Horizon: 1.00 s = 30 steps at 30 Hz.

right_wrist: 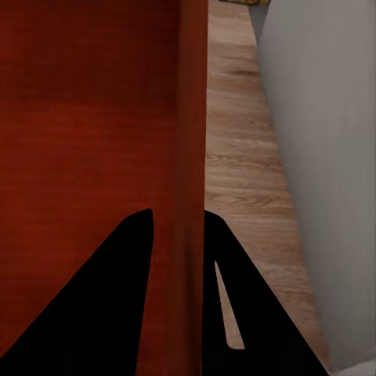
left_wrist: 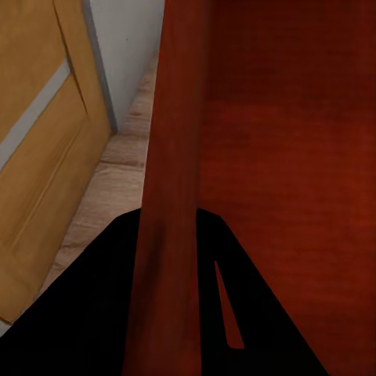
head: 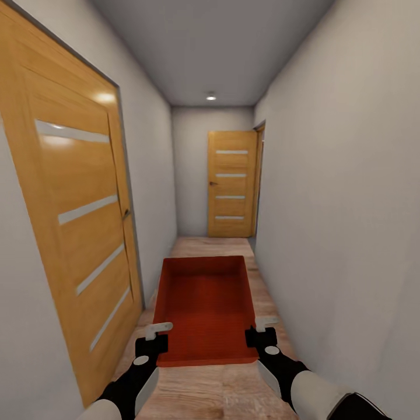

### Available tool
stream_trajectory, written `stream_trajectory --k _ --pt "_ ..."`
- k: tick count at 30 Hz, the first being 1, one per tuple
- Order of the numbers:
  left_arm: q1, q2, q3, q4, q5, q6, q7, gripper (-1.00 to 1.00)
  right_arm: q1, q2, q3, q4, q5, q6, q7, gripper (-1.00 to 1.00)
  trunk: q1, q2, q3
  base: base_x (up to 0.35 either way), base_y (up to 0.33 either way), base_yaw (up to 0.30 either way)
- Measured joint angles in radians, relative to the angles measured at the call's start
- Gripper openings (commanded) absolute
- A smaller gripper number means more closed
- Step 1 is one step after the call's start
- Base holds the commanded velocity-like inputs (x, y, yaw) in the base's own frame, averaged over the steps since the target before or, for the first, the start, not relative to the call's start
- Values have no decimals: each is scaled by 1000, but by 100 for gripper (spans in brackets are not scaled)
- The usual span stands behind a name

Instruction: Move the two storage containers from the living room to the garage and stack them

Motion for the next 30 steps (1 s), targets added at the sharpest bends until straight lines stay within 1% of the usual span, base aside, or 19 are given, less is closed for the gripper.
stream_trajectory --k 16,30 --pt "0 -1 1 0 0 -1 0 -100 0 -1 -1 0 0 0 2 -100 0 0 0 326 6 -1" --pt "0 -1 1 0 0 -1 0 -100 0 -1 0 0 0 -1 1 -100 0 0 0 326 105 0"
